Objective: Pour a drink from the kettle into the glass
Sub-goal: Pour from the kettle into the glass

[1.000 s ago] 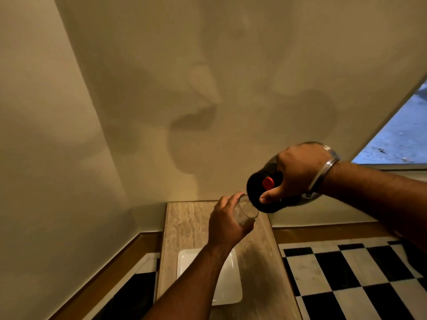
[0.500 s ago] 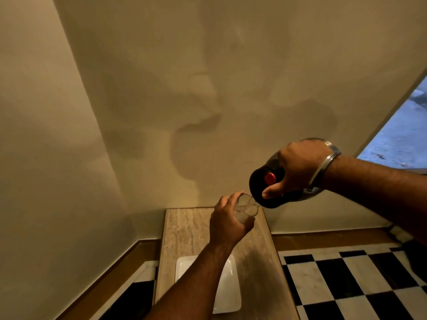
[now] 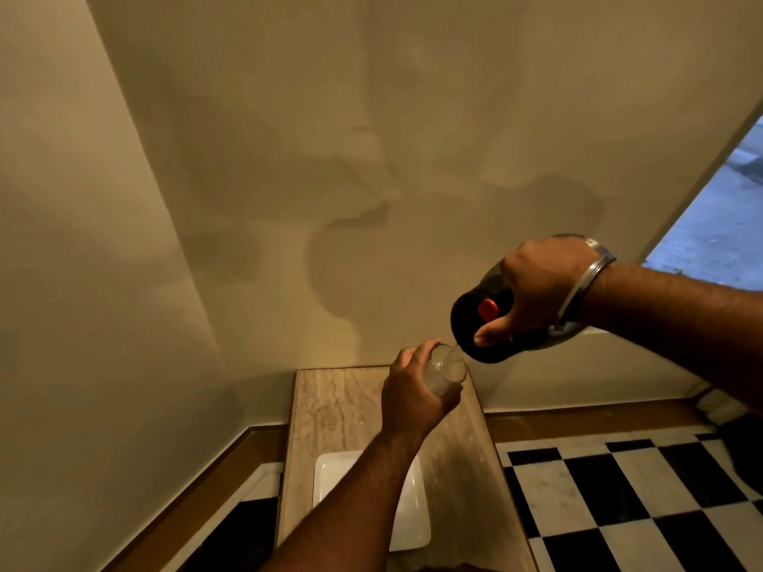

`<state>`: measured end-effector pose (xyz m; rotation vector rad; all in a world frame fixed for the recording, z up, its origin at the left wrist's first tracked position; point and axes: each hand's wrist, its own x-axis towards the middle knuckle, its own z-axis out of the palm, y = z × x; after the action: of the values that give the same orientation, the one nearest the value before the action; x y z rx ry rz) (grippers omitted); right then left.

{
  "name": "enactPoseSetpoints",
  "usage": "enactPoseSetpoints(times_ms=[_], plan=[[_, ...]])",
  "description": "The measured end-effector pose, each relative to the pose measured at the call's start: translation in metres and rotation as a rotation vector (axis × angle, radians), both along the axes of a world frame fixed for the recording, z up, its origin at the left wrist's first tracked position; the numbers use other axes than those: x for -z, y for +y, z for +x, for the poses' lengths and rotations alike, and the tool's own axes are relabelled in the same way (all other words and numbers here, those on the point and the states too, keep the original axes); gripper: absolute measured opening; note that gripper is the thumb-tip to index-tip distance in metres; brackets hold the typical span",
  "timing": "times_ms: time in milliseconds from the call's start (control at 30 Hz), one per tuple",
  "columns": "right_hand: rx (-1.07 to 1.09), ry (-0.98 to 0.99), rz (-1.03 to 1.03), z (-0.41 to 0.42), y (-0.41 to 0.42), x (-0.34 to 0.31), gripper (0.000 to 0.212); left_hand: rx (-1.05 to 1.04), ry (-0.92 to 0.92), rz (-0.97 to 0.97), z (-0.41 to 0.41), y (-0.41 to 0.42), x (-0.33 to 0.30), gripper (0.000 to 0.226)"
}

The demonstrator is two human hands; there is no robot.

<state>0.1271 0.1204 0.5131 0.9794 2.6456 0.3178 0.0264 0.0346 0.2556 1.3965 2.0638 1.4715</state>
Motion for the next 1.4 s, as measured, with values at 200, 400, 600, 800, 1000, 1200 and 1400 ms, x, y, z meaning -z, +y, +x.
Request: enactPoseSetpoints(times_ms=[200,400,600,800,1000,1200,1400], plan=[[0.011,-0.007,0.019,0.004,-0.003,-0.006,0.083,-0.005,-0.014,0.001,0.006,0.000,0.001,0.077],[-0.009,0.002,0.036,0.006,-0.006,-0.006,0.079,-0.003,-0.016,-0.003,0.008,-0.003,0.002,0.078],[-0.019,0.007,-0.002,0.008,-0.006,-0.001,0.073,-0.010,-0.002,0.000,0.007,-0.005,0.006,0.079],[-0.009,0.020,-0.048,0.007,-0.007,0.007,0.079,-0.002,-0.005,-0.031,0.008,-0.009,0.015,0.080],[0.064,0.110,-0.194,0.011,0.004,0.022,0.091,0.004,-0.048,-0.053,0.003,-0.012,0.021,0.081],[0.258,0.281,-0.393,0.026,0.024,0.056,0.088,-0.045,-0.035,-0.128,-0.003,-0.019,0.028,0.077],[0.502,0.581,-0.635,0.063,0.038,0.110,0.074,-0.145,-0.005,-0.206,-0.002,-0.017,0.036,0.076]])
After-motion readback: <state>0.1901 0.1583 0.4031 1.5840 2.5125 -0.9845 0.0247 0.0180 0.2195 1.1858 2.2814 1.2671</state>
